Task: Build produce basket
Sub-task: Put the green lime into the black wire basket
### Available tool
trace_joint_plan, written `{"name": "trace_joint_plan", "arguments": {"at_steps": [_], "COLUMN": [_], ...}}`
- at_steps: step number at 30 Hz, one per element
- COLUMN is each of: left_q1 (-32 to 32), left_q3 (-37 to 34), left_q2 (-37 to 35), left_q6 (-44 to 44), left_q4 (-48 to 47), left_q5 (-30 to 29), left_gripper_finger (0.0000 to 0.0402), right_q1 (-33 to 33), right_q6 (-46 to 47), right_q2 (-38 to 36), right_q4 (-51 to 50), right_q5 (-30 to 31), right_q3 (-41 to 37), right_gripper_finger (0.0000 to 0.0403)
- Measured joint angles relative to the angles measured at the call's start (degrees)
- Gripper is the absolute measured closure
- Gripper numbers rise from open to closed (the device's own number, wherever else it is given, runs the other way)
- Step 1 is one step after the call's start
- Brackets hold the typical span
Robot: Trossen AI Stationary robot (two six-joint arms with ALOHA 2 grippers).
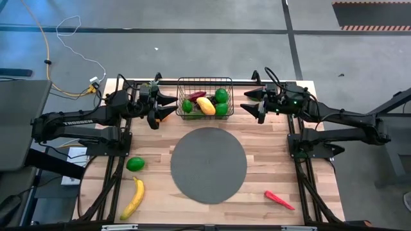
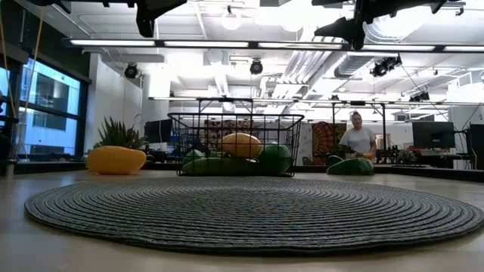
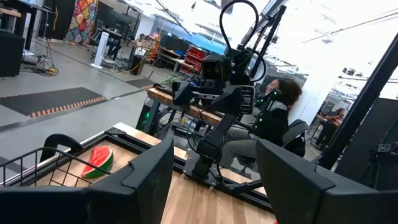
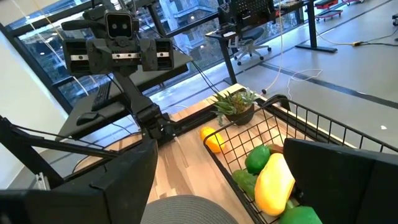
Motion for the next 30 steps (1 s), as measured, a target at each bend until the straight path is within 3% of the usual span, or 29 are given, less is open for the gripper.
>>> {"name": "trace_joint_plan", "arguments": {"at_steps": [6, 17, 30], "left_q1": [0.0, 0.0, 0.0], "left_q3": [0.0, 0.0, 0.0], "left_q2": [0.0, 0.0, 0.0], "left_q6": [0.0, 0.0, 0.0], "left_q4": [0.0, 0.0, 0.0], "left_q5": [0.0, 0.0, 0.0], "left_gripper_finger": [0.0186, 0.0186, 0.0186], "right_q1": [0.0, 0.0, 0.0], "right_q6": [-1.4, -16.7, -17.3], "right_q2": [0.0, 0.0, 0.0], "right_q4": [0.0, -0.9, -0.9], "right_q5": [-0.1, -2.6, -2.6], "right_q3": [0.0, 0.0, 0.0], "right_gripper_finger": [0.0073, 0.0073, 0.0073]}}
